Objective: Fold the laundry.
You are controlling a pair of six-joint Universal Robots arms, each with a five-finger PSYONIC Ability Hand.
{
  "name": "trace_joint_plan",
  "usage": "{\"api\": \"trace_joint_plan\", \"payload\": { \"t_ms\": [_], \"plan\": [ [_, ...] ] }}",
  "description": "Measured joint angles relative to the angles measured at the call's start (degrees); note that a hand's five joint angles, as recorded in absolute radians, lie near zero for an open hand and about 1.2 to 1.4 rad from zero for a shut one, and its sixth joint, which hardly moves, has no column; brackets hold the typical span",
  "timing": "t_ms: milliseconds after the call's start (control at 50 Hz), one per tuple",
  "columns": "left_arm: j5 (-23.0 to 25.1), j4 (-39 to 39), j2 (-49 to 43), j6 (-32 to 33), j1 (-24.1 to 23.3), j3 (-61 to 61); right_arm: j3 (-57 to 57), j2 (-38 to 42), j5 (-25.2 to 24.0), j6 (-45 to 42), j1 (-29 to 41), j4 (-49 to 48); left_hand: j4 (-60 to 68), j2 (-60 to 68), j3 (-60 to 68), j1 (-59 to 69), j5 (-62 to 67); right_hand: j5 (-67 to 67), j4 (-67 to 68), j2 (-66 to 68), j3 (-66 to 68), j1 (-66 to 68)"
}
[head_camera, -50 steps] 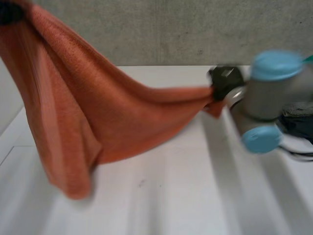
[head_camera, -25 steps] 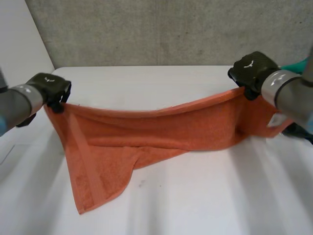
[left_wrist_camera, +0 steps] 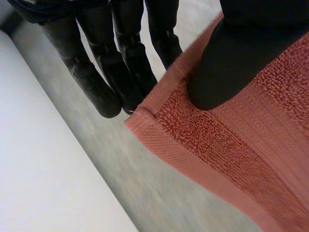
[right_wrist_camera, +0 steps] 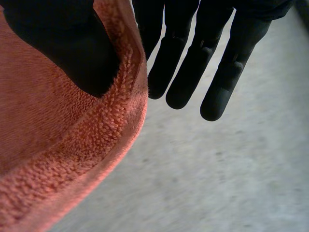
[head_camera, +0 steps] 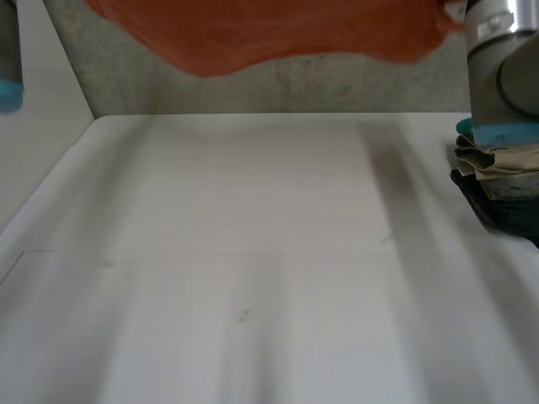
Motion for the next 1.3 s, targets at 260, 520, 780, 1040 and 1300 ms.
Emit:
{"api": "trace_joint_plan", "payload": {
  "t_ms": [260,520,780,1040,1300],
  "plan": [
    [3.2,0.3,-7.4,0.8,3.3,-24.7,21.5,3.6,-10.6,0.5,-2.0,10.2,0.0,0.0,0.0,0.0,0.0,0.0,0.0,0.0,0.0,0.0],
    [4.9,0.5,-10.9,5.5,4.6,-30.5,21.2,12.6,-8.6,4.4,-3.0,15.6,0.0,0.0,0.0,0.0,0.0,-20.1,-20.7,-20.3,-20.4,-17.7],
    [6.2,-1.7,-6.7,7.8,3.9,-33.4,11.2,16.3,-1.6,21.4,-6.8,30.2,0.0,0.0,0.0,0.0,0.0,-22.9,-23.7,-22.7,-23.2,-20.0],
    [6.0,-8.5,0.1,12.3,4.1,-39.7,12.5,11.7,-2.8,18.2,-9.2,43.3,0.0,0.0,0.0,0.0,0.0,-1.7,-0.2,0.0,-0.3,0.0],
    [8.0,-35.6,17.0,33.1,10.7,-55.7,37.0,-10.1,-2.7,-23.4,-11.4,58.6,0.0,0.0,0.0,0.0,0.0,-1.6,-0.2,0.0,-0.2,0.0]
  ]
}}
